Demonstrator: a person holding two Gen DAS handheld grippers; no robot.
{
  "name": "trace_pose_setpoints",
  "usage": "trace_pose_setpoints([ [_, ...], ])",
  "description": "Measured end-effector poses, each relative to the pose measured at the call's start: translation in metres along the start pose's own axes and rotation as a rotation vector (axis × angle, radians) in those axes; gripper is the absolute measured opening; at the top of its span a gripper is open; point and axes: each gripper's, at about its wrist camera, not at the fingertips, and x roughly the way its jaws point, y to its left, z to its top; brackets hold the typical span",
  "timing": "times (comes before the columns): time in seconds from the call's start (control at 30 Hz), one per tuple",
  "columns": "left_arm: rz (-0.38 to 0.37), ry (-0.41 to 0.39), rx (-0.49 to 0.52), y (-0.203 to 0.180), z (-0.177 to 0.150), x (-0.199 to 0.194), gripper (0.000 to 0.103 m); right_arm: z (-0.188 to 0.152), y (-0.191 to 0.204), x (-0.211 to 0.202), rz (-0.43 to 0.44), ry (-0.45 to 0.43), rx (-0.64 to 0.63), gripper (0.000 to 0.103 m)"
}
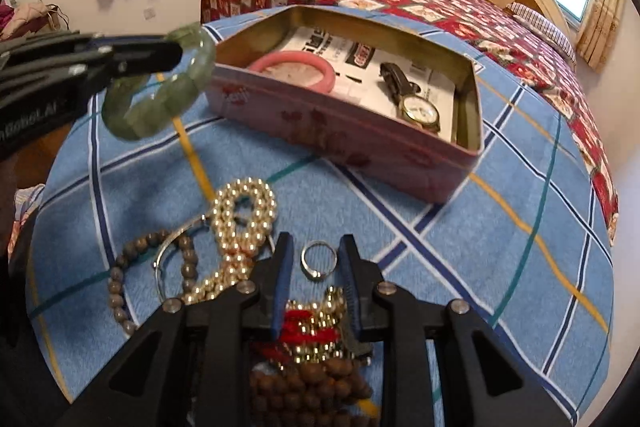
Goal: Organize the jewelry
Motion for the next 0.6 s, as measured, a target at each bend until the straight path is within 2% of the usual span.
trace_pose_setpoints([
  [0.13, 0.001, -0.003, -0.004, 0.001, 0.0, 0.001, 0.007, -0.005, 0.003, -0.002, -0.017, -0.023, -0.01, 0.021],
  [0.3, -0.004, -0.01, 0.003, 0.001, 0.003, -0.002, 0.007, -0.007, -0.006, -0.013, -0.028, -0.058, 0.04, 0.021],
  [0.6, 0.016, -0.083, 0.05, -0.001, 0.035, -0.01, 0.007, 0.028, -0.017, -0.044, -0.062, -0.165, 0.042, 0.021],
])
